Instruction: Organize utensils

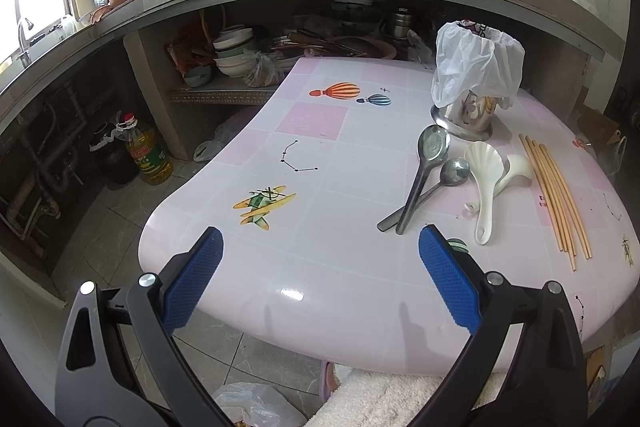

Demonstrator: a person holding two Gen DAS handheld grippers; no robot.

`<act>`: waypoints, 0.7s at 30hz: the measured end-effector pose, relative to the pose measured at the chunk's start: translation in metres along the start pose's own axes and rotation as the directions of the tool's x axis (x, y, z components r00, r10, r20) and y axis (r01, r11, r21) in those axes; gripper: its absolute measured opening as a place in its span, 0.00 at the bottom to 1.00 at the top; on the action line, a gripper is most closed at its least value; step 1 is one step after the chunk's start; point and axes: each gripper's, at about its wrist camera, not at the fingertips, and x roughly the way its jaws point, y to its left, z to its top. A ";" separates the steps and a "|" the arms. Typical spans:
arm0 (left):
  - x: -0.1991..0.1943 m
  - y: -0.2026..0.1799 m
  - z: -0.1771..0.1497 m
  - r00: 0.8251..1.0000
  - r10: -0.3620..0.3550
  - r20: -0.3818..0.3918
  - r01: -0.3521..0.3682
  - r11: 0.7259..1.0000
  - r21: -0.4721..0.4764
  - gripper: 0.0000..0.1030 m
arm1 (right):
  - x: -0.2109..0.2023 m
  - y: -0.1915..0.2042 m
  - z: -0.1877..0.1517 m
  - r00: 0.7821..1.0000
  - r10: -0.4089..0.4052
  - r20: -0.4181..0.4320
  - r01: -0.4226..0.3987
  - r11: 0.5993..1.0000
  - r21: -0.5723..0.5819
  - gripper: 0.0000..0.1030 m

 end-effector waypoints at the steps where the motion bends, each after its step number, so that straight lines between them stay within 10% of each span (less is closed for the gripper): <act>1: 0.000 0.000 0.000 1.000 -0.001 0.000 0.001 1.000 0.001 0.92 | 0.000 0.000 0.000 1.000 -0.001 0.000 0.001 1.000 0.000 0.94; 21: 0.000 -0.004 -0.002 1.000 -0.012 -0.002 0.012 1.000 0.009 0.92 | -0.001 0.000 0.000 1.000 -0.001 -0.001 0.001 1.000 0.001 0.94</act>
